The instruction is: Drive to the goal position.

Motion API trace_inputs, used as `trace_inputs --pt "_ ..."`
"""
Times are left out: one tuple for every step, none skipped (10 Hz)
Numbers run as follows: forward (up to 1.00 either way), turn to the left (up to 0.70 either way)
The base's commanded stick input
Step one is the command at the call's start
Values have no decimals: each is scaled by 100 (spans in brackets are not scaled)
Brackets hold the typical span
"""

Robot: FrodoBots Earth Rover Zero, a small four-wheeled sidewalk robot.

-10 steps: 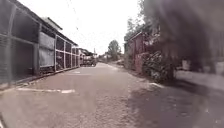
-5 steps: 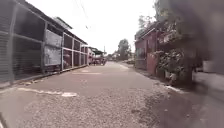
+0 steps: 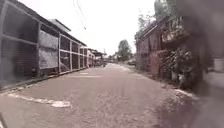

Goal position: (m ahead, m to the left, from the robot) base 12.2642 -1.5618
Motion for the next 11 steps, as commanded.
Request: trace_inputs --pt "70 0" --pt "70 0" --pt "70 0" --pt "70 0" --pt "70 0" --pt "70 0" --pt "70 0" --pt "70 0" --pt "70 0" --pt "70 0" --pt "70 0"
